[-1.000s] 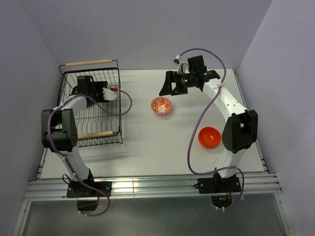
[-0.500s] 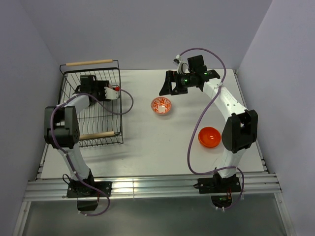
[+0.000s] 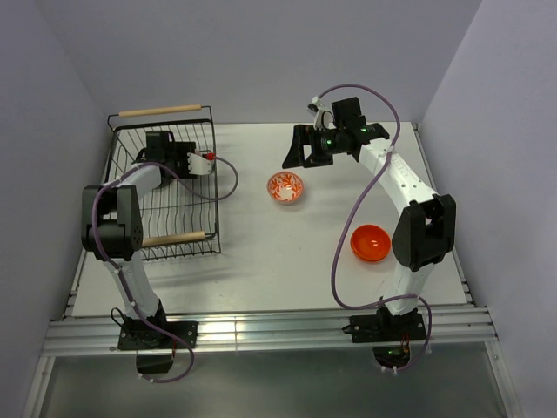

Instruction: Load the bowls into the dish rack

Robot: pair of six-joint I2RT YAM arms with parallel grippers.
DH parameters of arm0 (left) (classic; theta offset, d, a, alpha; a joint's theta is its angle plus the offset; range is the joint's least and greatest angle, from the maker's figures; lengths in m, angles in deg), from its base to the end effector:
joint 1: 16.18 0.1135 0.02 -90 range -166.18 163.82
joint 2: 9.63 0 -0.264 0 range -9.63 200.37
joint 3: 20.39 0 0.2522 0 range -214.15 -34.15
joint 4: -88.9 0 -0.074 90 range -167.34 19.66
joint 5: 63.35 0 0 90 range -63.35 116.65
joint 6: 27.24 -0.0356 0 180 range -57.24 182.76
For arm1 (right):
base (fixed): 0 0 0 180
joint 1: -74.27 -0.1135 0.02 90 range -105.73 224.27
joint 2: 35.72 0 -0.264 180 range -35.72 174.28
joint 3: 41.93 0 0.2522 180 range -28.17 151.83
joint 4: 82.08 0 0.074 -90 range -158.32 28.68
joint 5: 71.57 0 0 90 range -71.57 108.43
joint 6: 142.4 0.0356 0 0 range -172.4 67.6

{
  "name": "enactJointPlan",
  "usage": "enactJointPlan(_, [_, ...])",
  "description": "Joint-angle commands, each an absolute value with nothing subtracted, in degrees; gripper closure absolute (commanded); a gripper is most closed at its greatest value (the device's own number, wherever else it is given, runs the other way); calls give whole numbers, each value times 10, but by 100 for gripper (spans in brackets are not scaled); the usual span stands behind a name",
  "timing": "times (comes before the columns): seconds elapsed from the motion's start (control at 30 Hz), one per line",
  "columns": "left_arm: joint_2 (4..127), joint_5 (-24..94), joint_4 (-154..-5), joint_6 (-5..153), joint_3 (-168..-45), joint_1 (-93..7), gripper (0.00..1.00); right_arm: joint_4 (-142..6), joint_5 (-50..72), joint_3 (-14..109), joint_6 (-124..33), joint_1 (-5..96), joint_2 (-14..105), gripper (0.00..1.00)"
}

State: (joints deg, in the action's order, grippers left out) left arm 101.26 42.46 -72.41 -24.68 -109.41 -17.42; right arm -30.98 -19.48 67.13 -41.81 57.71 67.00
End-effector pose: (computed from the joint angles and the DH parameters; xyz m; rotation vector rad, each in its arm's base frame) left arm 0.4301 -0.0190 0.1958 1.7045 1.5349 0.4880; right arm 0.3784 0.1353 0.3270 -0.4557 2.3164 1.0088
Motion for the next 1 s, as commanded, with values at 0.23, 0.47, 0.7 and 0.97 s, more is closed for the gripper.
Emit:
enactJointPlan(0.23, [1017,408,-678,-259,-1141,-188,21,-309,-175,703,-426,583,670,0])
enactJointPlan(0.47, [1024,414,-647,-274,-1154,-188,15,-309,-175,703,-426,584,672,0])
enactJointPlan(0.7, [1033,423,-627,-276,-1168,-189,14,-305,-176,703,-426,586,673,0])
enactJointPlan(0.97, [1034,461,-563,-295,-1192,-187,12,-306,-187,706,-426,586,679,0])
